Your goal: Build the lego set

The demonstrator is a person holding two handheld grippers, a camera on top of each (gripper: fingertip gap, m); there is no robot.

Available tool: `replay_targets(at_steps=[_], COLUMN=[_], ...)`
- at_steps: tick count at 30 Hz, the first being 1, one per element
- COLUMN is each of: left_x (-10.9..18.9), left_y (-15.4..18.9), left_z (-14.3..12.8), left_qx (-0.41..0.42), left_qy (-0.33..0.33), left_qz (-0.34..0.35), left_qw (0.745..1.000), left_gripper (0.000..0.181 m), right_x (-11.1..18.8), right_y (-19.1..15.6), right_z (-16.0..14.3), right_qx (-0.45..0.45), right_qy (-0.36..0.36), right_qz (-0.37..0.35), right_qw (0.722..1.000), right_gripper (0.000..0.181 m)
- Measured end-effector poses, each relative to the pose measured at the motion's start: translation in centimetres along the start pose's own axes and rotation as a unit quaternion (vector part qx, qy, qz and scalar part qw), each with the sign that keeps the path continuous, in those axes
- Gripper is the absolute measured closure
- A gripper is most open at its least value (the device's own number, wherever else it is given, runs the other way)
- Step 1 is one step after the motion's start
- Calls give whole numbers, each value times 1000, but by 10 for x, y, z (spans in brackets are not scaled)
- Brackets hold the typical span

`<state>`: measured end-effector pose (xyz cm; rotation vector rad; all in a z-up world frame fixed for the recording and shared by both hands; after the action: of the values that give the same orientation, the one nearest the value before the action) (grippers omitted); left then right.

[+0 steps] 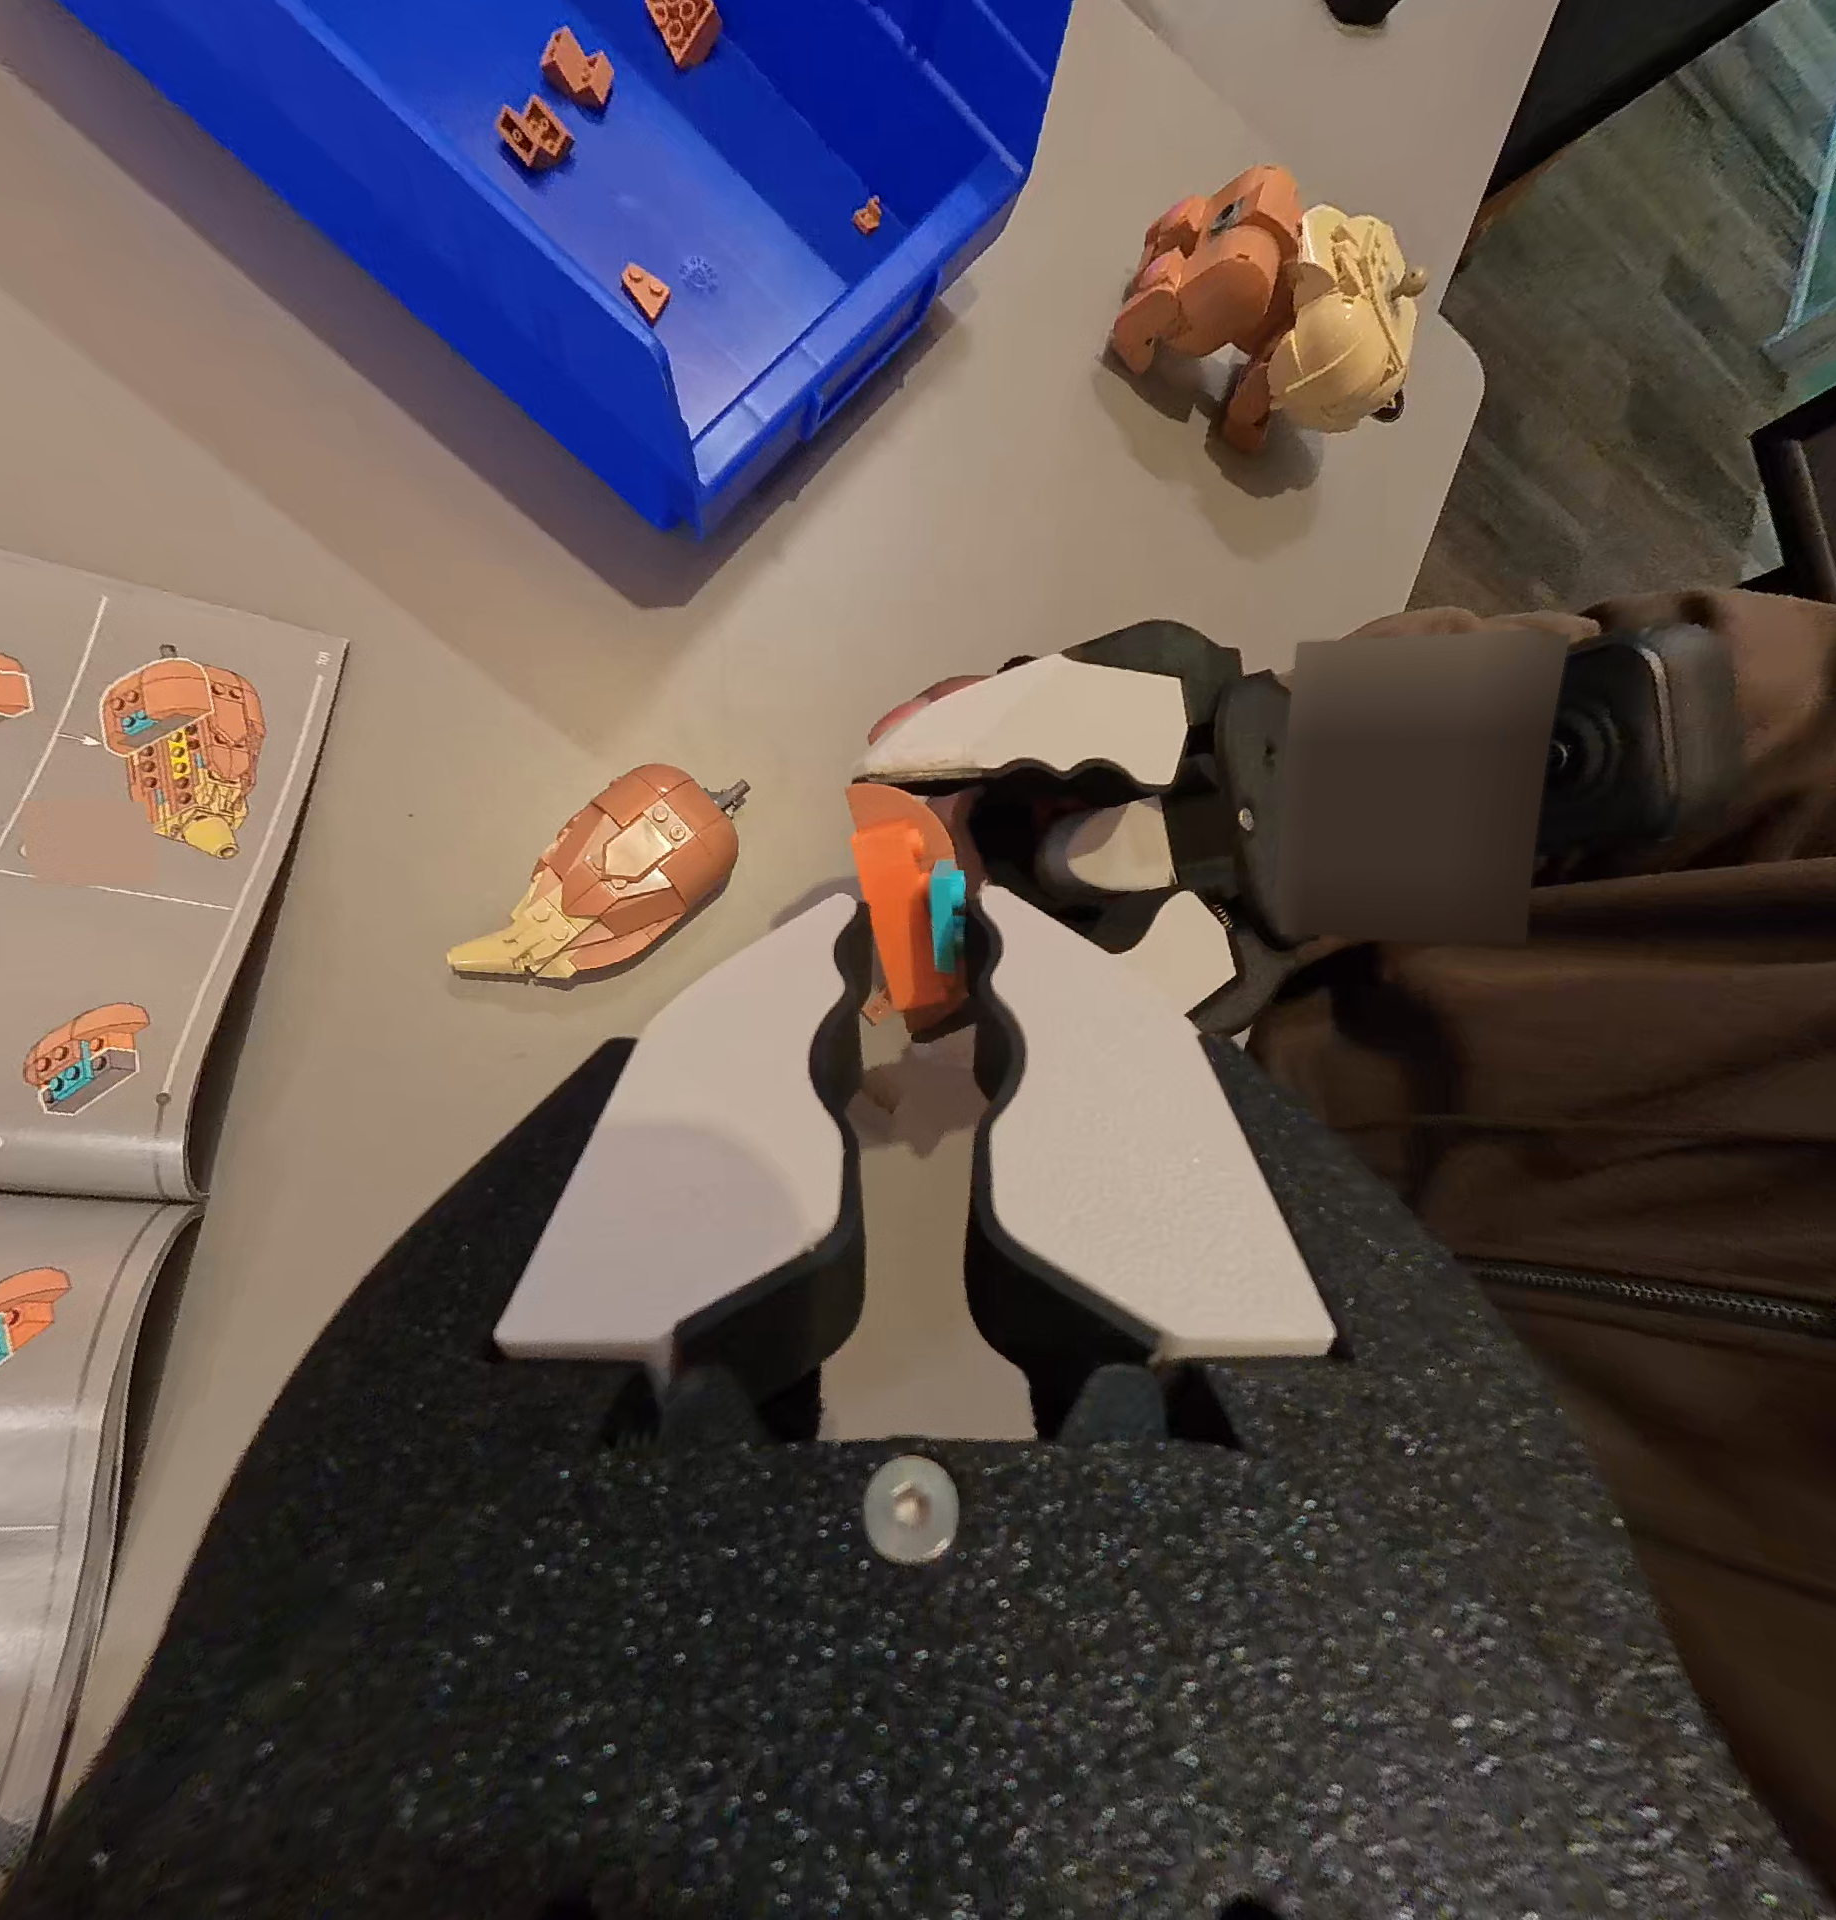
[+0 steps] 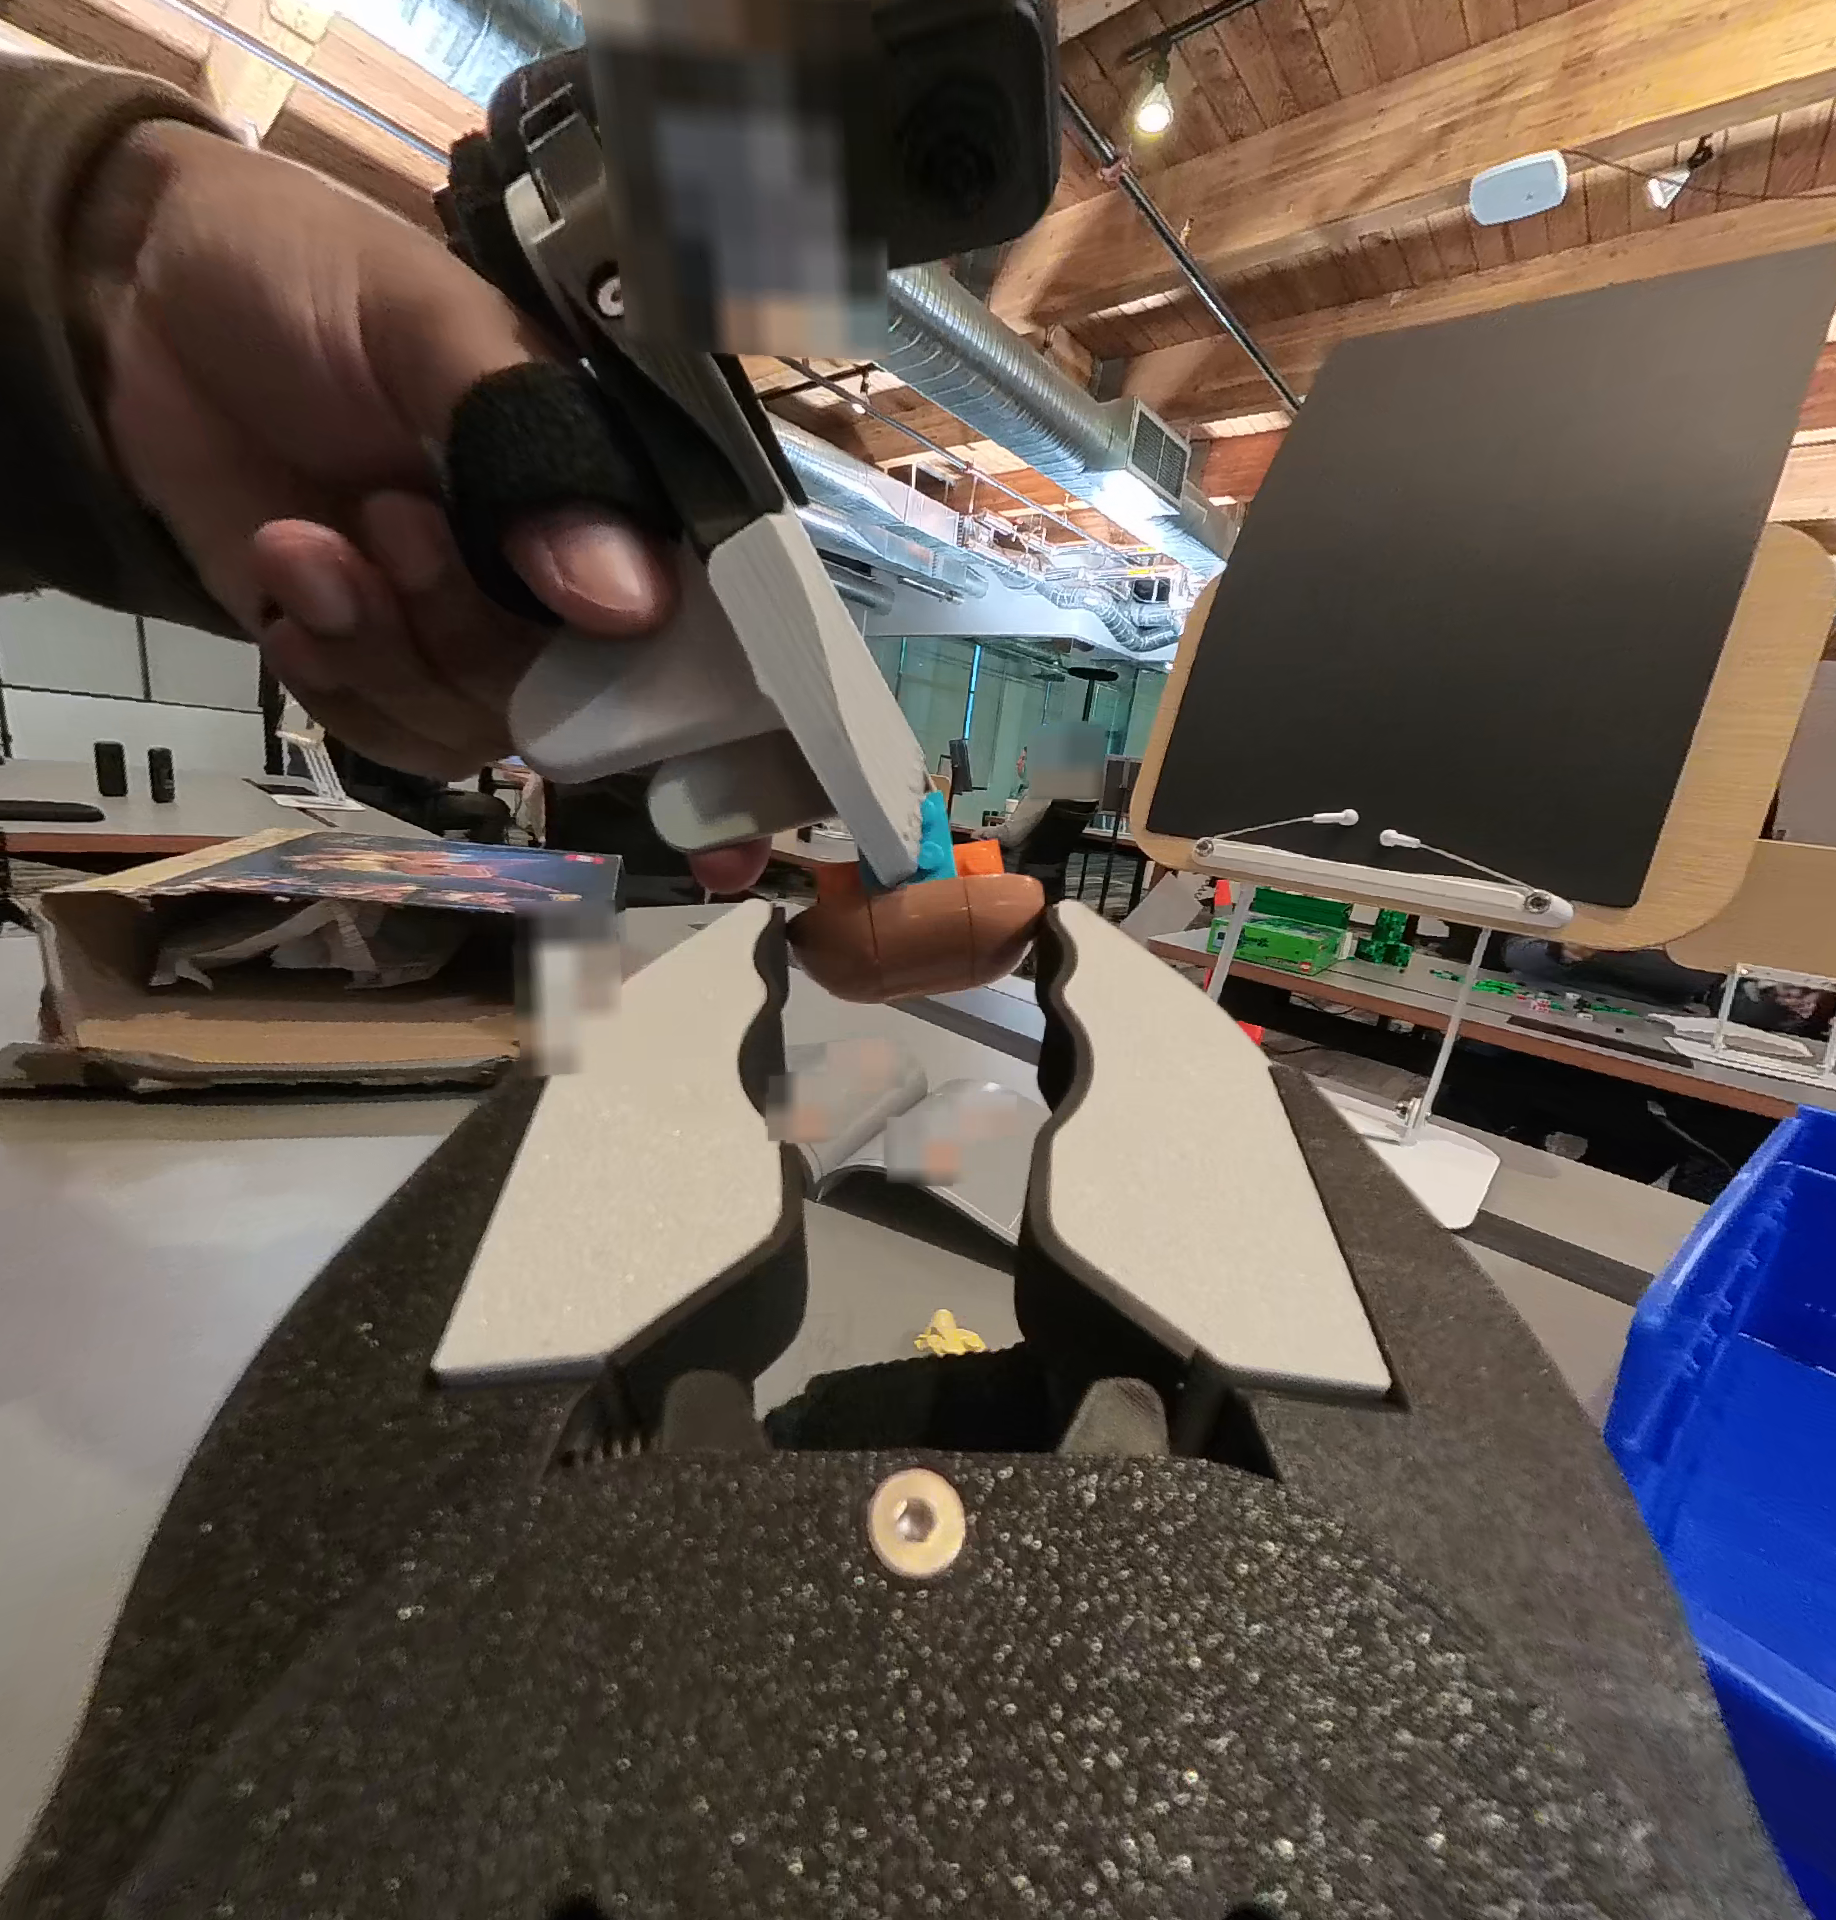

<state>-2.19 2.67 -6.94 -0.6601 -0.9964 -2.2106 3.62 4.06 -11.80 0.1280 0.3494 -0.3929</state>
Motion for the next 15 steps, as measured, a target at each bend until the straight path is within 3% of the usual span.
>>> replay_targets(at_steps=[15], left_x=[0], left_y=[1], left_z=[-5], left_qx=[-38], left_qy=[18], left_qz=[22], left_qw=[999], left_gripper=[165], right_x=[4], right_y=[0], right_z=[2], right_qx=[18], right_qy=[1], right_qz=[-6], right_qw=[1000], right_gripper=[136])
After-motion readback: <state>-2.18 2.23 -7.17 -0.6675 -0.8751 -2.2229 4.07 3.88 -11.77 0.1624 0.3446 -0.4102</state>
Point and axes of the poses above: each gripper's, where its closed fingertips meet, x back along the fingers, z out of its top, y = z × x across the jaws, the point moved 5 cm from there along x, back along the fingers, and after that the axes turned 12 degrees about -z, right-handed, at the moved point
